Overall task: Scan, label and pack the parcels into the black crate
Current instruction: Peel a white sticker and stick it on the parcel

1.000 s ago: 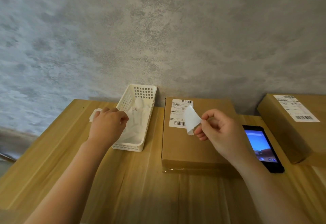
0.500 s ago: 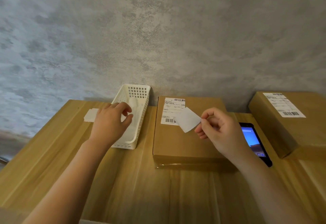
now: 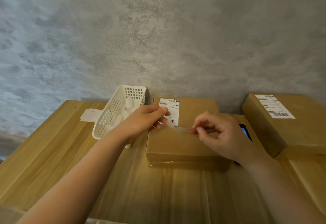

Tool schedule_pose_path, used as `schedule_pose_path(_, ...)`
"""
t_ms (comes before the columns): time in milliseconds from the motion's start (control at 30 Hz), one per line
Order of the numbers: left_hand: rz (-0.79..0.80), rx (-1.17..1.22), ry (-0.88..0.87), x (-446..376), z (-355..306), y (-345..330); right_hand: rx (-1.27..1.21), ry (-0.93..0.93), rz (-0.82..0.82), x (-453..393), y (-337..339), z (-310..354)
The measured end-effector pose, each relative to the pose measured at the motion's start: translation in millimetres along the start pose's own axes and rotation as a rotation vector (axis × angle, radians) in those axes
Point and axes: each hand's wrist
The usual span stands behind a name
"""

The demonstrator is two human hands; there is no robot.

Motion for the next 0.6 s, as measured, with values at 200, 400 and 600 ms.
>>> schedule_pose_path(200, 0.046, 0.065, 0.036, 2, 9, -3, 0.098, 0.033, 0.046, 8, 4, -4)
schedule_pose_path(400, -0.096, 0.194, 0.021, 9, 14, -17, -0.345, -0.356, -0.117, 22, -9, -3)
schedule_pose_path(600, -0.218, 0.110, -0.044, 15, 19, -29, -0.432, -0.585, -0.249, 23, -25, 7)
Point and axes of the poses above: each hand's wrist, its own x-axis away from the middle knuckle, its own y-axis out of the back of the hand, z = x × y, and after that the axes turned 6 degrees about -z, right-handed
